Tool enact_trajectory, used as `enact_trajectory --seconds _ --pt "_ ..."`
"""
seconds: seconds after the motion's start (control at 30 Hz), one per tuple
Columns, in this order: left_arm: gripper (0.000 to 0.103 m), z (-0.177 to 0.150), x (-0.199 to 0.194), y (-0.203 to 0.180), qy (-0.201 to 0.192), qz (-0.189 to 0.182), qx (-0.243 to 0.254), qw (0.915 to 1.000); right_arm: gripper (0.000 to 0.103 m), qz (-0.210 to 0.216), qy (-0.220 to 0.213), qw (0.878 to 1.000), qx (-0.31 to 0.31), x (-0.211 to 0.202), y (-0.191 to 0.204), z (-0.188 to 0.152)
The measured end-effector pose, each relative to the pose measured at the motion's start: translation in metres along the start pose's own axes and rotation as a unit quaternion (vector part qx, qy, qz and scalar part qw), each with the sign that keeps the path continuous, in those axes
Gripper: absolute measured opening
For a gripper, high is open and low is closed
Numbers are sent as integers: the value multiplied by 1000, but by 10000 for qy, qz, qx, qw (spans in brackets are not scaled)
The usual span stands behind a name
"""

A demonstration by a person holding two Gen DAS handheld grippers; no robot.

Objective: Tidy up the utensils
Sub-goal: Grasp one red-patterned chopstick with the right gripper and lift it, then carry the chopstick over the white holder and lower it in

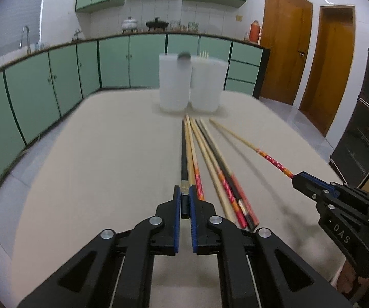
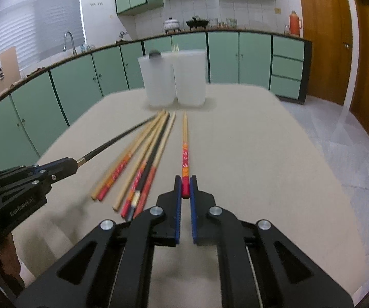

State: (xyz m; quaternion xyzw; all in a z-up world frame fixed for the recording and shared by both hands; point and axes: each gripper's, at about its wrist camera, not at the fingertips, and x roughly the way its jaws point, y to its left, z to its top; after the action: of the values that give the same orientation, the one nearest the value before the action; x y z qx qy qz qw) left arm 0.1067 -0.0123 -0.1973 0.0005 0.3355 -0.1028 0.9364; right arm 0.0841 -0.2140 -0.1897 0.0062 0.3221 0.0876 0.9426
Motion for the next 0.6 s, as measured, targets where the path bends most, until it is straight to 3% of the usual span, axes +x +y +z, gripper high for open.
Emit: enact_trajectory --seconds 0.37,0.6 --pt "6 78 -46 2 -957 -71 72 9954 5 264 -719 9968 -225 -40 -6 77" --pt "7 129 -50 7 -1280 -231 92 9915 5 454 -767 9959 -167 -44 -16 145"
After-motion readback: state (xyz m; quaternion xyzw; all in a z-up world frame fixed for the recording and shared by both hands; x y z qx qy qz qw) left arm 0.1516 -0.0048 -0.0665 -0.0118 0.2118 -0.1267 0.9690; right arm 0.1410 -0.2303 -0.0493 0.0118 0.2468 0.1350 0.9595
